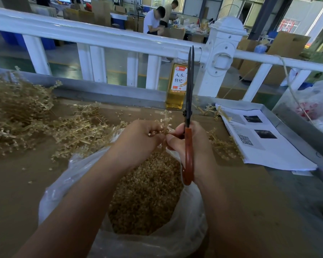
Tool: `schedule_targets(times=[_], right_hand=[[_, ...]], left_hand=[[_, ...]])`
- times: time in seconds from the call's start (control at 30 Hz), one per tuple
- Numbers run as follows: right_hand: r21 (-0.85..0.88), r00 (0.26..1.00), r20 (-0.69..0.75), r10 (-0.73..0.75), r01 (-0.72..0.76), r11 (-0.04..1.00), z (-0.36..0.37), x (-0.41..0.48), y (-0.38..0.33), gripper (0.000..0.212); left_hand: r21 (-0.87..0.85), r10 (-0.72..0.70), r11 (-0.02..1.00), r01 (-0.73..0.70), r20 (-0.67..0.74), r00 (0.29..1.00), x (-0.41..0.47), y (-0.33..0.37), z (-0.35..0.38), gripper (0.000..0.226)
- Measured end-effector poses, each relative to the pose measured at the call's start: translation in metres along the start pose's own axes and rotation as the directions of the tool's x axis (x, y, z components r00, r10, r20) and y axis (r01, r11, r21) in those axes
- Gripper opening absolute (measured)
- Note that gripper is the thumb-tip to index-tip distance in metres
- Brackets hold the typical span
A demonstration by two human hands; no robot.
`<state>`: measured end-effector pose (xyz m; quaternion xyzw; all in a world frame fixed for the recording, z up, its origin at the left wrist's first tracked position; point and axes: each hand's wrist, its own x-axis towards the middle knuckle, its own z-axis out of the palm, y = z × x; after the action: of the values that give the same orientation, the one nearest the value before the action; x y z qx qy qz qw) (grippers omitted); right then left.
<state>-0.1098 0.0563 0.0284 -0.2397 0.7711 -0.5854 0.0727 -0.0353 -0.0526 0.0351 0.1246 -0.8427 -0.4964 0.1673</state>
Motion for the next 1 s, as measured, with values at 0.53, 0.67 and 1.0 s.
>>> schedule_targets(times=[0.53,0.67,1.0], right_hand=[[-0.111,0.999,-0.026,-0.044,0.041,0.993,0.001,0.005,0.014,0.04],[-0.127,0.999,-0.025,-0.048,0.045,0.991,0.0,0.005,0.013,0.038],[0.025,0.998,-0.066,-0.01,0.012,1.0,0.0,0.005,0.007,0.036]], left_hand=[[0.312,0.077,0.949,-0.039,-0.108,0.991,-0.003,0.009,0.01,0.039],[0.319,0.126,0.945,-0.071,-0.154,0.98,-0.002,0.005,0.012,0.027],[0.273,0.133,0.96,-0.058,-0.264,0.955,0.0,0.002,0.022,0.036]])
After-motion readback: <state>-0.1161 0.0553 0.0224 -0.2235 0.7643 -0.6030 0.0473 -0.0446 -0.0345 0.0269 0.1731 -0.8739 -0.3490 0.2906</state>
